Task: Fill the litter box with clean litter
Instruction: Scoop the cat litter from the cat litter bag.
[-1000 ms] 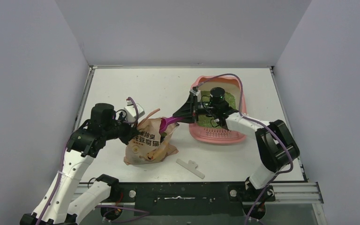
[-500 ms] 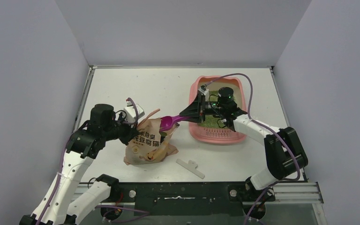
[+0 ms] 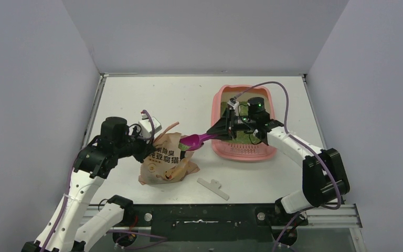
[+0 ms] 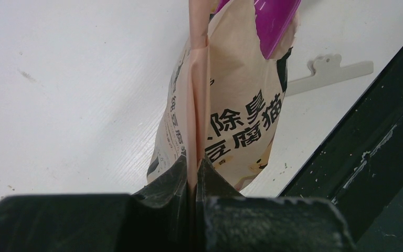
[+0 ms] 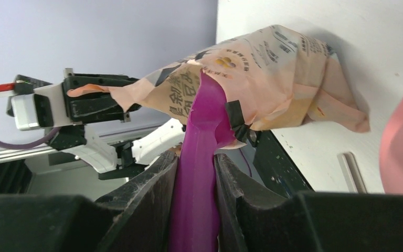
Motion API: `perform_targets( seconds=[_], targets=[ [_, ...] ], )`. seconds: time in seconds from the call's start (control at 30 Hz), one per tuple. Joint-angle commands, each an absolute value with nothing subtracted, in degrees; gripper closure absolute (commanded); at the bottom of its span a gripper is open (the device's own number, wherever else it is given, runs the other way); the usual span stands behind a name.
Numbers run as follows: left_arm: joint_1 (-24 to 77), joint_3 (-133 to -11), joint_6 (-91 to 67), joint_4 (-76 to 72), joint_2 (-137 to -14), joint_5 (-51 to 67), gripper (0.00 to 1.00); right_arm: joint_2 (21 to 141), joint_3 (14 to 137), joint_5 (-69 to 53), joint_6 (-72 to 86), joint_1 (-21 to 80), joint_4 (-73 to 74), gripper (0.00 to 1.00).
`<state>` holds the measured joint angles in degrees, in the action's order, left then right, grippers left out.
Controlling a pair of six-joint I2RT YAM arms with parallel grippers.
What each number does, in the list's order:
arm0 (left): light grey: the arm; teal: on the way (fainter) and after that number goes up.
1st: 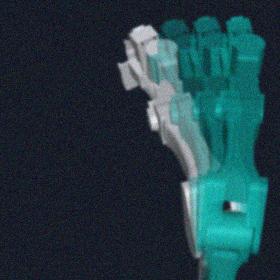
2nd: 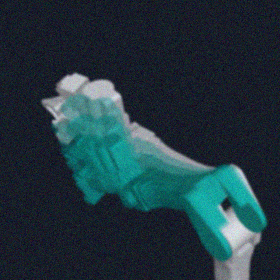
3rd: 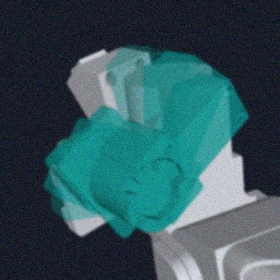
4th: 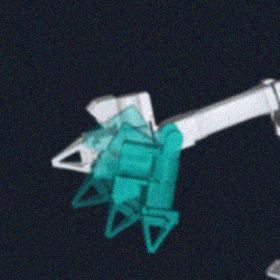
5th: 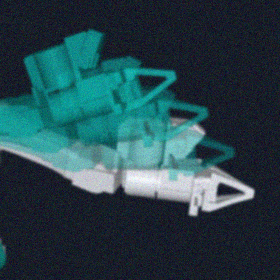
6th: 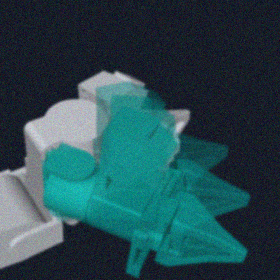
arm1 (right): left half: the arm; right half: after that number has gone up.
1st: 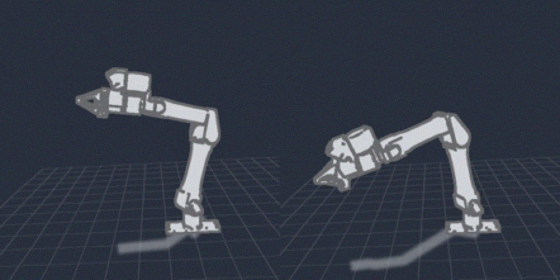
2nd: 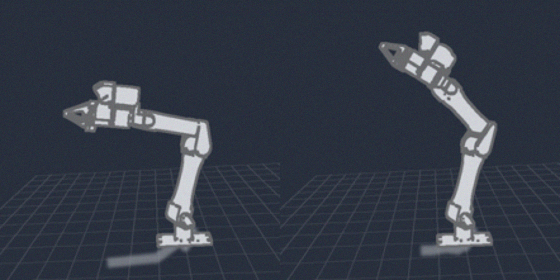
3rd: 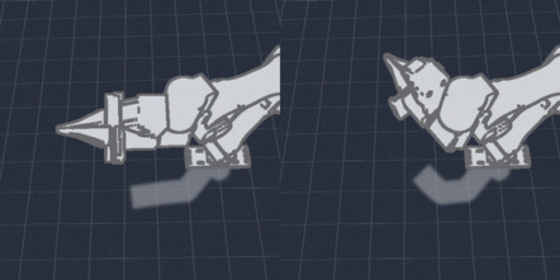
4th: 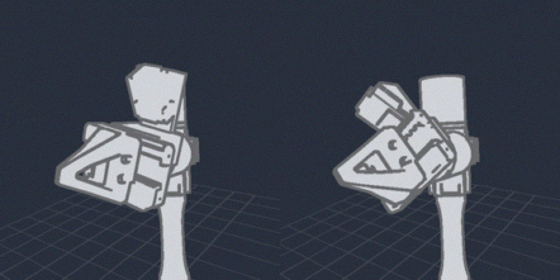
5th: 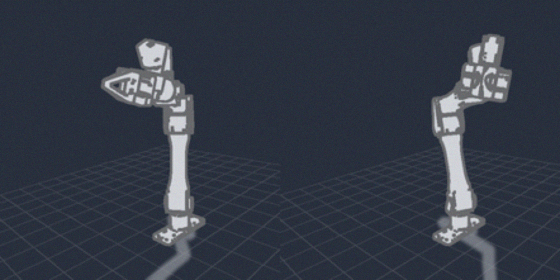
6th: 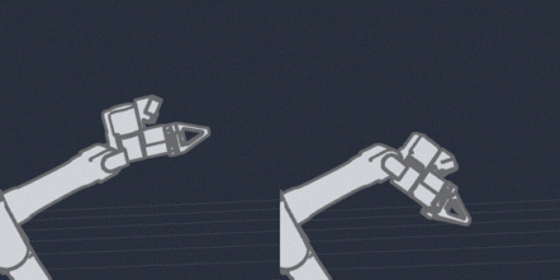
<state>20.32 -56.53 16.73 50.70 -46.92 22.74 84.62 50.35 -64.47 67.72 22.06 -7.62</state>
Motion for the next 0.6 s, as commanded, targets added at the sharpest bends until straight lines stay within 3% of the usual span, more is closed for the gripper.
perform_targets(
  seconds=[0.0, 0.23, 0.43, 0.57],
  targets=[
    [20.91, -57.67, 15.65, 44.74, -45.97, 25.53, 1.0, 82.59, 59.16, -60.73, 51.59, 22.94, 12.6, 1.0],
    [21.26, -57.9, 15.38, 44.39, -46.26, 25.68, 1.0, 91.02, 79.82, -43.37, 33.32, 32.65, 40.58, 1.0],
    [21.66, -57.67, 15.06, 43.96, -46.13, 25.41, 1.0, 101.08, 92.37, -23.66, 28.26, 44.06, 51.22, 1.0],
    [21.96, -57.31, 14.86, 43.77, -45.9, 25.17, 1.0, 107.87, 95.48, -20.56, 27.77, 48.63, 53.46, 1.0]
  ],
)
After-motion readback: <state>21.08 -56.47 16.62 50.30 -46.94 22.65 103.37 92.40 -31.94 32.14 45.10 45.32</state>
